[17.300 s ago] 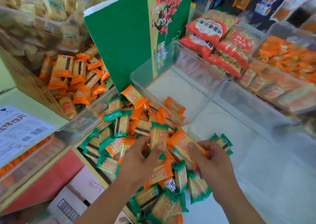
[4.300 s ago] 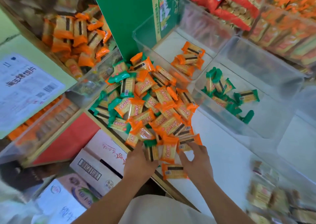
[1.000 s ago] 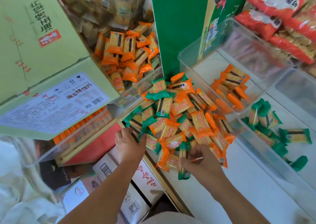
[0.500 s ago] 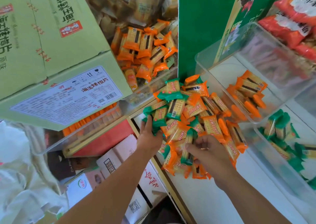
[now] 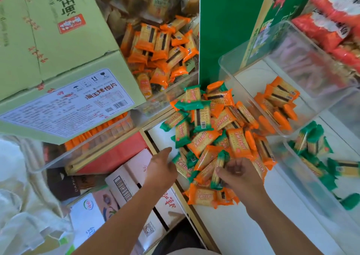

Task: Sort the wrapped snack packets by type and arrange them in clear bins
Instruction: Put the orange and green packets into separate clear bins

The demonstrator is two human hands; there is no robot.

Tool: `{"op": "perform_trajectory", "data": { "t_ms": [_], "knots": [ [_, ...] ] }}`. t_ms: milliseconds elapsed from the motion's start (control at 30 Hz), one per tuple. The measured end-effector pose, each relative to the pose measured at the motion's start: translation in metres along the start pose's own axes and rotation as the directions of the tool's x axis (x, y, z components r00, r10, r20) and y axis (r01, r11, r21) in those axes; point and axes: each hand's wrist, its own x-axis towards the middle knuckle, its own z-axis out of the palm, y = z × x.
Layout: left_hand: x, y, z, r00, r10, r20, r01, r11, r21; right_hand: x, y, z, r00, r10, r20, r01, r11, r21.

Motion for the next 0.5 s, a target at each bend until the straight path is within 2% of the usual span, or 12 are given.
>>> {"op": "perform_trajectory", "data": {
  "t_ms": [67,100,233,333,400,433,500],
  "knots": [
    [-0.006,-0.007,0.001,0.996,0.083,-0.02,-0.081,0.994,0.08,-0.006,0.004,0.0,1.0,0.005,-0.005,-0.005,0.999,0.031],
    [-0.009,-0.006,0.004,0.996,0.09,-0.012,-0.09,0.994,0.06,-0.01,0.005,0.0,1.0,0.005,-0.013,-0.005,0.999,0.039],
    [-0.001,0.002,0.018,0.999,0.034,-0.004,-0.034,0.999,0.011,-0.021,0.008,-0.003,0.998,-0.059,-0.026,0.058,0.998,-0.038],
    [0.006,0.01,0.023,0.993,-0.086,0.081,0.095,0.988,-0.121,-0.026,0.006,-0.006,0.995,-0.087,-0.048,0.083,0.993,-0.085],
    [0.004,0.009,0.024,0.989,-0.108,0.098,0.127,0.97,-0.206,-0.027,0.004,-0.008,0.994,-0.096,-0.048,0.093,0.993,-0.075],
    [0.003,0.009,0.023,0.99,-0.128,0.053,0.138,0.95,-0.279,-0.027,0.004,-0.009,0.995,-0.084,-0.046,0.082,0.996,-0.042],
    [0.006,0.009,0.014,0.966,-0.202,-0.163,0.122,0.908,-0.402,-0.026,0.004,-0.009,0.998,-0.044,-0.046,0.046,0.998,0.046]
  ]
}}
